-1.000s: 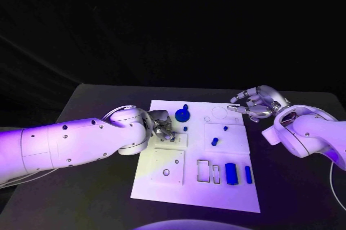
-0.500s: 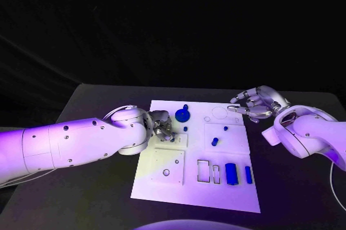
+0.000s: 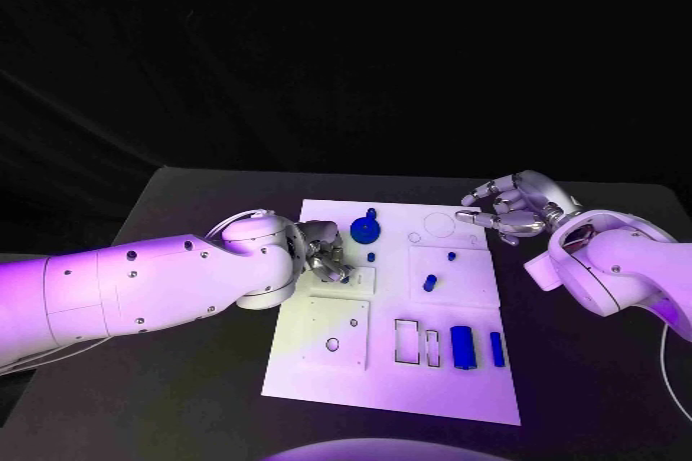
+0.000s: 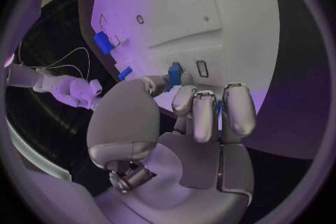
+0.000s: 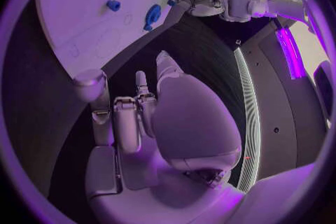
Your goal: Assemble the parts on the task board
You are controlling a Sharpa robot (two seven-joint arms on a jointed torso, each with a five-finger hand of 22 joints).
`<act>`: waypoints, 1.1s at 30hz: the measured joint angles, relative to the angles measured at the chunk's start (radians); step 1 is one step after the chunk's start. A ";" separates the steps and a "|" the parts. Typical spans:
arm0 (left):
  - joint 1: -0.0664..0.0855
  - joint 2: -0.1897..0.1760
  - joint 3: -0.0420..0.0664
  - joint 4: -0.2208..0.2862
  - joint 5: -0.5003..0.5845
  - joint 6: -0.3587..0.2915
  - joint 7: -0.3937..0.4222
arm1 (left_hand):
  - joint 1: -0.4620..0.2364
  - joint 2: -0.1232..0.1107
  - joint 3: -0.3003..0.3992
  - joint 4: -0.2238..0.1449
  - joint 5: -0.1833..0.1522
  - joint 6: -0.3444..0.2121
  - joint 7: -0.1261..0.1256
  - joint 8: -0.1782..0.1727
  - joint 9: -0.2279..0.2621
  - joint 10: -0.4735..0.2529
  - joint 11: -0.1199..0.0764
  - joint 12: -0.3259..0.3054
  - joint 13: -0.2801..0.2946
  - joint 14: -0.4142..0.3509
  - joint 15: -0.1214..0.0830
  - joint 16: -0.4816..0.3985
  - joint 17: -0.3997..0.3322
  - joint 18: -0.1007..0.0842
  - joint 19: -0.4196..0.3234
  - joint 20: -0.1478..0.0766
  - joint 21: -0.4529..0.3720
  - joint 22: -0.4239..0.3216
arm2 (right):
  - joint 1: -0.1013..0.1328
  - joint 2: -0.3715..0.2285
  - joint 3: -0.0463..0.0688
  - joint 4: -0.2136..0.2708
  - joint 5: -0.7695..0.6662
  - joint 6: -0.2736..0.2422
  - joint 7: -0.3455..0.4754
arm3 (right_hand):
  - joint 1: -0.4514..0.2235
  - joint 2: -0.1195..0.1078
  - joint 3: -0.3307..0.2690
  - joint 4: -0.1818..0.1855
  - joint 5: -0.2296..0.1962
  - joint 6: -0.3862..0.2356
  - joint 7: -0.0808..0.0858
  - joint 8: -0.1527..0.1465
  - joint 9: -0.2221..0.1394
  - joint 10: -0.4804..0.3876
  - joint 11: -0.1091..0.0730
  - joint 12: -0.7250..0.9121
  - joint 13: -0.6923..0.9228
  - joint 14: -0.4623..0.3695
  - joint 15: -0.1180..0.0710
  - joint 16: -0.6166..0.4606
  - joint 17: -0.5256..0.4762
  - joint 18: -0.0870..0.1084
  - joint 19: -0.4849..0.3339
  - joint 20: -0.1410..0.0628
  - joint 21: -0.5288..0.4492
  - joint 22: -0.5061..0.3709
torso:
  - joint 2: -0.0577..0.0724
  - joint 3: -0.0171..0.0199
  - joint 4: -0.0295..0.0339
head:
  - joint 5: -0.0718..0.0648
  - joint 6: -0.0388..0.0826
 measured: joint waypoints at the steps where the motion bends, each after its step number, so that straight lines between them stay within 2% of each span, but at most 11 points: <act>1: 0.000 0.000 0.000 0.000 0.000 0.001 0.000 | -0.001 -0.001 0.000 0.000 0.000 0.000 0.000 0.000 0.000 0.000 0.000 0.000 0.000 0.000 0.000 0.000 0.000 0.000 0.000 0.000 0.000 0.000 | 0.000 0.000 0.000 0.000 0.000 0.000 0.000 | 0.000 0.000 0.000 0.000 0.000 0.000 0.000 0.000 0.000 0.000 0.000 0.000 0.000 0.000 0.000 0.000 0.000 0.000 0.000 0.000 0.000 0.000 | 0.000 0.0001 0.0001 | 0.000 0.000; 26: 0.000 0.002 0.000 -0.006 0.002 0.016 0.000 | -0.012 -0.003 0.003 0.003 0.000 0.001 -0.001 -0.003 -0.004 0.000 0.000 0.000 -0.002 0.000 0.000 0.000 0.000 0.000 0.000 0.000 0.000 0.003 | 0.000 -0.002 0.000 0.002 0.001 0.000 0.000 | 0.000 0.000 0.000 0.000 0.000 -0.001 -0.001 0.000 0.000 0.000 0.000 0.000 0.000 0.000 0.000 -0.004 0.000 0.000 0.000 0.000 0.000 -0.001 | 0.000 0.0001 0.0002 | 0.001 -0.003; 27: 0.000 0.002 0.000 -0.007 0.002 0.016 0.000 | -0.015 -0.004 0.028 -0.021 -0.001 0.004 -0.004 -0.004 -0.004 0.000 0.000 0.000 -0.003 0.000 0.000 0.000 0.000 0.000 0.000 0.000 0.000 0.003 | 0.000 -0.002 0.000 0.002 0.001 0.000 0.000 | 0.000 0.000 0.000 0.000 0.000 -0.002 -0.002 0.000 0.000 0.000 0.000 0.000 0.000 0.000 0.000 -0.004 0.000 0.000 0.000 0.000 0.000 -0.002 | 0.000 0.0003 0.0002 | 0.001 -0.003; 28: 0.000 0.003 0.000 -0.007 0.002 0.017 0.000 | -0.016 -0.005 0.036 -0.025 -0.003 0.004 -0.004 -0.004 -0.004 0.000 0.000 0.000 -0.004 0.000 0.000 0.000 0.000 0.000 0.000 0.000 0.000 0.003 | 0.000 -0.002 0.000 0.003 0.001 0.000 0.000 | 0.000 0.000 0.000 0.000 0.000 -0.004 -0.004 0.000 0.000 0.000 0.000 0.000 0.000 0.000 0.000 -0.004 0.000 0.000 0.000 0.000 0.000 -0.001 | 0.000 0.0003 0.0002 | 0.001 -0.003; 33: 0.000 0.005 0.001 -0.011 0.005 0.021 0.000 | -0.030 0.004 0.039 -0.022 -0.003 0.006 -0.002 0.004 -0.004 0.000 0.000 0.000 -0.006 0.000 0.000 0.000 0.000 0.000 0.000 0.000 0.000 0.003 | 0.000 -0.002 0.000 0.003 0.001 0.000 0.000 | 0.000 0.000 0.000 0.000 0.000 -0.004 -0.004 0.000 0.000 0.000 0.000 0.000 0.000 0.000 0.000 -0.004 0.000 0.000 0.000 0.000 0.000 -0.003 | 0.000 0.0003 0.0001 | 0.000 -0.003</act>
